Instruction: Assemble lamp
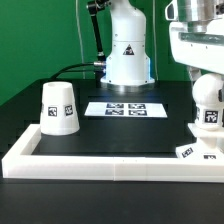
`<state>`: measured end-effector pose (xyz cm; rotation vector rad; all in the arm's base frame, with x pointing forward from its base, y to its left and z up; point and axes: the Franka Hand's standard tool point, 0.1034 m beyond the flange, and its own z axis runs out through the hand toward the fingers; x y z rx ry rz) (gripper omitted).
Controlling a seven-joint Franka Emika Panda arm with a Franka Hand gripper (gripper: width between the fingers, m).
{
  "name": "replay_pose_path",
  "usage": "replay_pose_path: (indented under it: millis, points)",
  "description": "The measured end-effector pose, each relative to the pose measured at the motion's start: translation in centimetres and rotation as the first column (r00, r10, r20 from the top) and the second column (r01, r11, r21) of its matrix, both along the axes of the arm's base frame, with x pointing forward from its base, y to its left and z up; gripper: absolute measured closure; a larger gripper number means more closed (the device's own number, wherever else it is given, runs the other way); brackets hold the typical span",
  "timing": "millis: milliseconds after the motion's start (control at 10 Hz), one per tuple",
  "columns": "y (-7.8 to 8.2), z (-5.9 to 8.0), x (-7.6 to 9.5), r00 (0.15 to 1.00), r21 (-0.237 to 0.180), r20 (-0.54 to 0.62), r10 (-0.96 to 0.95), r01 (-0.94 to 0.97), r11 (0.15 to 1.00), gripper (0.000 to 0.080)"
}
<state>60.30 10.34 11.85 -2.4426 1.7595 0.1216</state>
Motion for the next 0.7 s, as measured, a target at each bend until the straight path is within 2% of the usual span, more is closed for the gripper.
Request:
replay_pose_path:
  millis: [200, 400, 600, 700]
  points:
    - [0.40, -0.02, -0.04, 0.970, -0.008, 0.039, 0.242, -0.242, 0.970, 0.0100]
    - [0.54, -0.01, 0.04, 0.884, -0.028, 0.077, 0.461, -0.460, 0.887, 0.0100]
    - [0.19, 0.00, 0.12, 0.793, -0.044, 0.098, 0.601, -0.600, 0.799, 0.0100]
    - [0.25, 0.00, 0.11, 0.775, -0.047, 0.101, 0.624, -0.623, 0.781, 0.0100]
